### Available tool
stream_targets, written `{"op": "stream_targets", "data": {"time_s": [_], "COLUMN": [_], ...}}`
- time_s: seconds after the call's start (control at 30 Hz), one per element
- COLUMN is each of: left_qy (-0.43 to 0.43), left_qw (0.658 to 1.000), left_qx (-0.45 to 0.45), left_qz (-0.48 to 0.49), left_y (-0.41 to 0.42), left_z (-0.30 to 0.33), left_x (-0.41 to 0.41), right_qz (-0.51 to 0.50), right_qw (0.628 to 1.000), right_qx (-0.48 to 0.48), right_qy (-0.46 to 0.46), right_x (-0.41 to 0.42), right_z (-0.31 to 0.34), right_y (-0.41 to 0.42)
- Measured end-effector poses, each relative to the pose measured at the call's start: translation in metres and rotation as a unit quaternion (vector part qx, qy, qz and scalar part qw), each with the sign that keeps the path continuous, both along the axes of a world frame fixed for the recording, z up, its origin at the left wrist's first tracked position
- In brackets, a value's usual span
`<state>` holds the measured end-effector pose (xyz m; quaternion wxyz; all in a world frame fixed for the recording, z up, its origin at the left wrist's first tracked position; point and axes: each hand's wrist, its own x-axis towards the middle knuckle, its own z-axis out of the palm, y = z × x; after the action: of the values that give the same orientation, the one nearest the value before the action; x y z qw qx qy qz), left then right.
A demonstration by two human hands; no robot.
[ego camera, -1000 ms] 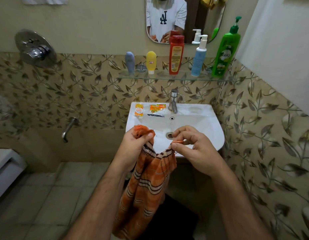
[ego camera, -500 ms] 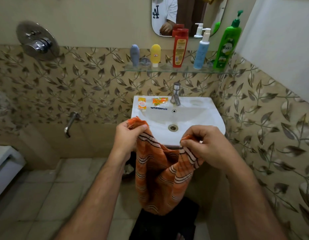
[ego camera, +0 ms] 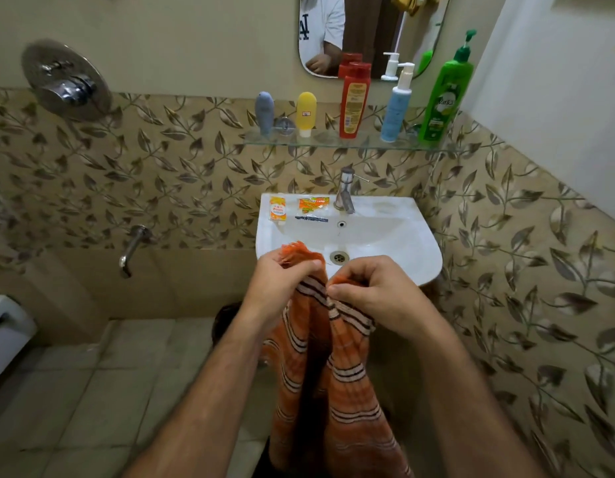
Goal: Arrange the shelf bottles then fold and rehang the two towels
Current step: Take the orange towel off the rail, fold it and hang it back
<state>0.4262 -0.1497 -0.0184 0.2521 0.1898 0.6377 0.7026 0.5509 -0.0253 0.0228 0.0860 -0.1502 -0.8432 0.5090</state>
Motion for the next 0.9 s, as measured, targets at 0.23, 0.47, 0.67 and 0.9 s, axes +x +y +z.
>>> {"op": "stream_targets", "data": {"time_s": [0.23,0.47,0.67,0.9], "left_qy": [-0.051,-0.092,-0.044,-0.058], "left_qw": [0.994,0.991,0.995,0.993], "left_qx": [0.045,0.032,0.015,0.059], "left_qz": [-0.084,-0.088,-0.090,-0.081], "left_y": [-0.001,-0.004,-0.004,-0.001], "left_z": [-0.006,-0.006,-0.007,-0.008], "left_x": [0.013,0.012,0.014,0.016], "right_qz": [-0.082,-0.107,-0.140,-0.162], "right_qw": [0.994,0.993,0.988,0.985], "right_qx": [-0.061,0.056,0.068,0.046], "right_qy": [0.038,0.008,0.018,0.024], "right_x": [-0.010,-0.016,-0.017,-0.017], "right_z": [-0.007,-0.013,-0.015,-0.012], "right_y": [-0.007,-0.012,-0.016,-0.017]}}
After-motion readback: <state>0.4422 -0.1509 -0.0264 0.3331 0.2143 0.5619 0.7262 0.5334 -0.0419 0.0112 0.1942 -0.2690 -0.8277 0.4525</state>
